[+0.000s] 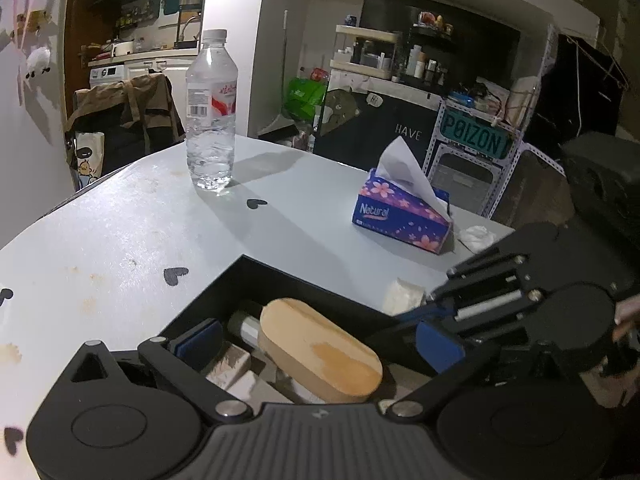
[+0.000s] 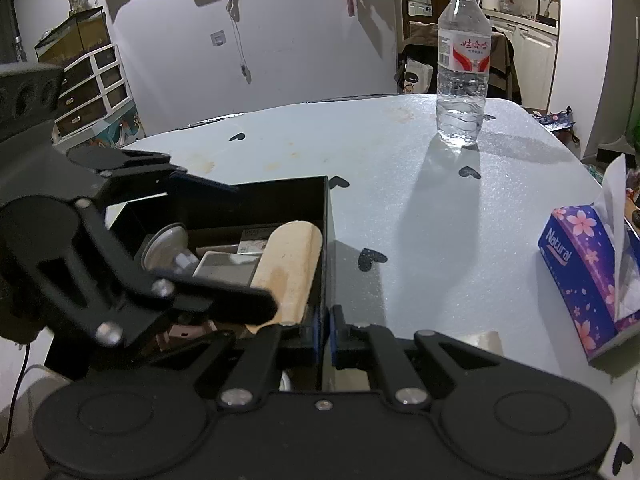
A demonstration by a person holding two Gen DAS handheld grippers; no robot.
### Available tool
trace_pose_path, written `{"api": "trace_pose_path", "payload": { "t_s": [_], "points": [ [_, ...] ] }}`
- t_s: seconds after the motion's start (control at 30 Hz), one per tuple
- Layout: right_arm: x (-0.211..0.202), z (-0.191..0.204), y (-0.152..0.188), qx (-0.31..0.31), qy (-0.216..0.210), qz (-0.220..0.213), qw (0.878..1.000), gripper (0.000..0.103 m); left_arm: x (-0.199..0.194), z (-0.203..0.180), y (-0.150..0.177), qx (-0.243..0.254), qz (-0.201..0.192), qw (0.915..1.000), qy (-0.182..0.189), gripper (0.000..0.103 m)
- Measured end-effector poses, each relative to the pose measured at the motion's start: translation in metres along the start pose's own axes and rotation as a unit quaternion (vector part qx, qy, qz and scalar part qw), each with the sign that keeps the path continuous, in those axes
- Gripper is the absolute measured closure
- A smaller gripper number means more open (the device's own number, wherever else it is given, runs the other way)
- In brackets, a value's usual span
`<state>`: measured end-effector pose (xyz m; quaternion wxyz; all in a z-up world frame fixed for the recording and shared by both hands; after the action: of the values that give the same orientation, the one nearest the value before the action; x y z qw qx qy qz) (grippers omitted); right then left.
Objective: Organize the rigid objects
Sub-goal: 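Carry the wooden oval block into the black box and release it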
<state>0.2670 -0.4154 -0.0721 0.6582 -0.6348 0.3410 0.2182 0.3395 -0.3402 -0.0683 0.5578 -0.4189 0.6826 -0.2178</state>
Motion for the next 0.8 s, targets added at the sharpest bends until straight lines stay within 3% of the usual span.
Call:
{"api": "trace_pose_path", "payload": {
  "t_s": [0.5, 0.8],
  "points": [
    [-0.001, 0.0, 0.0, 0.001, 0.002, -0.001, 1.0, 0.097, -0.029, -0.01, 0.011, -0.015, -0.012, 0.9993, -0.033, 0.0],
    [-0.001, 0.0, 0.0, 0.001, 0.003, -0.001, 1.0, 0.097, -0.067, -0.016, 0.02, -0.055, -0.044, 0.9946, -0.077, 0.0]
  ]
}}
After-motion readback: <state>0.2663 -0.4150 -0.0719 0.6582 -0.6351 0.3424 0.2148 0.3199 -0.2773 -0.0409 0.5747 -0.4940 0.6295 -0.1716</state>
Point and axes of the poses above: each gripper's, at about its wrist camera, not at the fingertips, and x roughly the way its jaws point, z to its left, y to its underside, the point moved 7 cm from there along x, roughly the way its jaws point, and after that the axes turned 14 degrees about y, right-handed, at the moved point
